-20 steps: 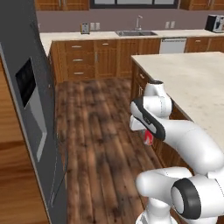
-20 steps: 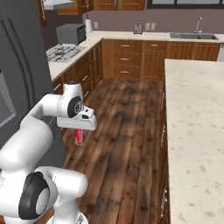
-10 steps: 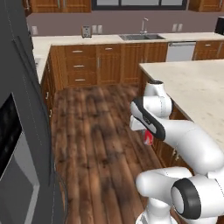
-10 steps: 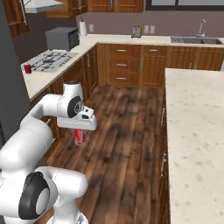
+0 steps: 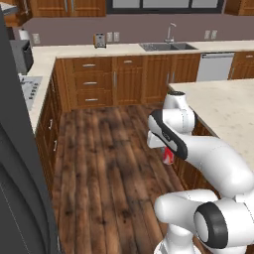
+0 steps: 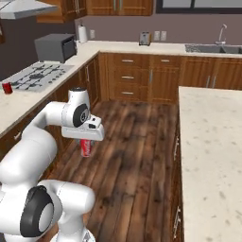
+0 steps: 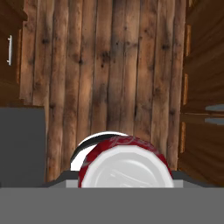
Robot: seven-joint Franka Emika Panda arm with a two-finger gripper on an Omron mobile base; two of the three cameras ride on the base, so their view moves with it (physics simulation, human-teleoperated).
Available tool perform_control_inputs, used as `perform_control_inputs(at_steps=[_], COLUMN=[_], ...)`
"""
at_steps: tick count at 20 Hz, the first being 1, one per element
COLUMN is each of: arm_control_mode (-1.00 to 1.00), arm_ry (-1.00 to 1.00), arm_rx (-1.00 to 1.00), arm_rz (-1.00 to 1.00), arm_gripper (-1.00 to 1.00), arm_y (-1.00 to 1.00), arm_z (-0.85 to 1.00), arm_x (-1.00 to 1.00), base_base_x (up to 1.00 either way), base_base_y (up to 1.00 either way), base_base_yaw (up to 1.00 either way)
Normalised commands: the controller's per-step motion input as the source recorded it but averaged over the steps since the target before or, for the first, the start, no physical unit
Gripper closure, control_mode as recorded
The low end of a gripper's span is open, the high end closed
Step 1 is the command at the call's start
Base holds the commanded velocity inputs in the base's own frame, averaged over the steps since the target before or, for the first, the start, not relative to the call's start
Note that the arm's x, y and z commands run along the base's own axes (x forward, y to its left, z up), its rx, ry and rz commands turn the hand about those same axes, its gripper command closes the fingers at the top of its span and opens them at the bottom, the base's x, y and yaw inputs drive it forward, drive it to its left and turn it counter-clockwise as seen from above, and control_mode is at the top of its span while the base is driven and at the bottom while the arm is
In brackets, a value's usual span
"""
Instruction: Four empty soda cans are scattered around the kitchen. Gather all the cans and cluster them next to the stove for recycling.
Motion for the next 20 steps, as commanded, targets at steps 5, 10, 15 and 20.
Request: perform_control_inputs(at_steps=[5,10,15,20], arm_control_mode=[1.00,1.00,1.00,1.00], arm_ry=[0.00,0.00,0.00,0.00], arm_rx=[0.00,0.00,0.00,0.00], arm_rz=[0.00,0.00,0.00,0.00], arm_gripper=[1.00,1.00,1.00,1.00], arm_y=[0.00,0.00,0.00,0.00], arm_z=[0.00,0.00,0.00,0.00], arm_x=[0.00,0.00,0.00,0.00], base_base_x=[1.00,1.00,1.00,1.00], base_base_y=[-0.01,0.00,0.00,0.00], base_base_yaw=[0.00,0.00,0.00,0.00])
